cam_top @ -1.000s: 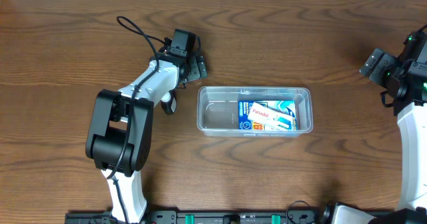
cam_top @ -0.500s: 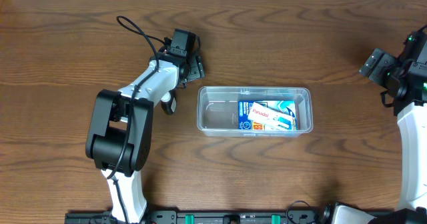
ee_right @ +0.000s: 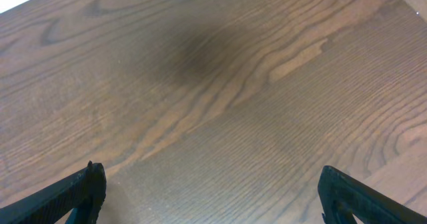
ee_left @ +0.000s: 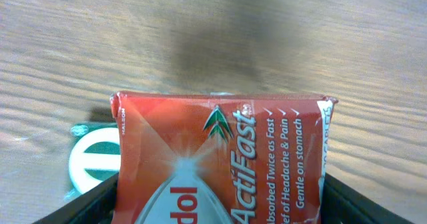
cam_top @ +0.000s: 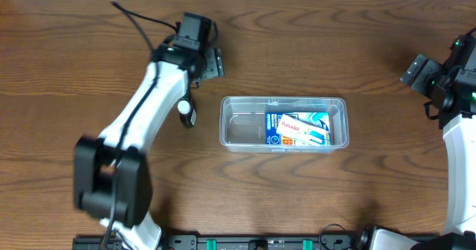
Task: Pack container
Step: 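Carry the red box with the left gripper over the container, then lower the red box into the container's left end and release, then move the left gripper to the green Zam-Buk tin and grasp it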
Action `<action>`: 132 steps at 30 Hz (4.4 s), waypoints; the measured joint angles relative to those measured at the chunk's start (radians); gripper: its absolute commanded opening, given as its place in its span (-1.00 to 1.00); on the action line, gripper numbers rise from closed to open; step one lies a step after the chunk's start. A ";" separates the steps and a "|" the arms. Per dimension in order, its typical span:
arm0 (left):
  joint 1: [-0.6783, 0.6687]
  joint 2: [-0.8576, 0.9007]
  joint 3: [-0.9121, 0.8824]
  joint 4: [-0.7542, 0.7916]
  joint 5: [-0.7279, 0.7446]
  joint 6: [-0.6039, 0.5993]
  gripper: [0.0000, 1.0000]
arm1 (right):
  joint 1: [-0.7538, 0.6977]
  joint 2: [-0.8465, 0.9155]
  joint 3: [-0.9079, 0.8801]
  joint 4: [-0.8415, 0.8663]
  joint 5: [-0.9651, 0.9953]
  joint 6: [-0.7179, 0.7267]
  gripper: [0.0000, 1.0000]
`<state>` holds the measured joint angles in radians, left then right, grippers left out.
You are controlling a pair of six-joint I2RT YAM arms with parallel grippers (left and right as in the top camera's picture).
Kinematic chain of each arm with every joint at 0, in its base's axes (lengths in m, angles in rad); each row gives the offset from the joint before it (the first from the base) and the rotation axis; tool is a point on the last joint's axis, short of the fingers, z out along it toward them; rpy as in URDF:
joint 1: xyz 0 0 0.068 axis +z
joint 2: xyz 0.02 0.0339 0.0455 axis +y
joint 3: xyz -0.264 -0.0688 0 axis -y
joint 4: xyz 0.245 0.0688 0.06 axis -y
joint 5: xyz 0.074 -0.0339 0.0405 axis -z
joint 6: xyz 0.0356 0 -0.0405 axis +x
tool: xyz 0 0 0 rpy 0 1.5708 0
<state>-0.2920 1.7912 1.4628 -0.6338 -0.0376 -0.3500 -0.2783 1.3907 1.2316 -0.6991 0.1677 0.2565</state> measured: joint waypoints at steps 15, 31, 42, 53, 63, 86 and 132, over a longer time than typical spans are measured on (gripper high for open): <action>-0.074 -0.253 0.016 -0.415 0.208 0.011 0.61 | 0.000 0.000 0.000 0.000 0.000 0.000 0.98; -0.328 -0.232 0.016 -0.418 0.214 -0.046 0.61 | 0.000 0.000 0.000 0.000 0.000 0.000 0.98; -0.373 -0.048 0.016 -0.361 0.195 -0.095 0.61 | 0.000 0.000 0.000 0.000 0.000 0.000 0.99; -0.373 0.040 0.016 -0.346 0.142 -0.125 0.61 | 0.000 0.000 0.000 0.000 0.000 0.000 0.99; -0.373 0.056 0.016 -0.335 0.084 -0.163 0.61 | 0.000 0.000 0.000 0.000 0.000 0.000 0.99; -0.373 0.143 0.016 -0.299 0.063 -0.181 0.76 | 0.000 0.000 0.000 0.000 0.000 0.000 0.99; -0.014 -0.266 0.074 -0.374 -0.045 -0.067 0.98 | 0.000 0.000 0.000 0.000 0.000 0.000 0.98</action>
<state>-0.3058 1.5249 1.5364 -1.0077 -0.0822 -0.4171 -0.2783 1.3907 1.2316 -0.6991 0.1677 0.2562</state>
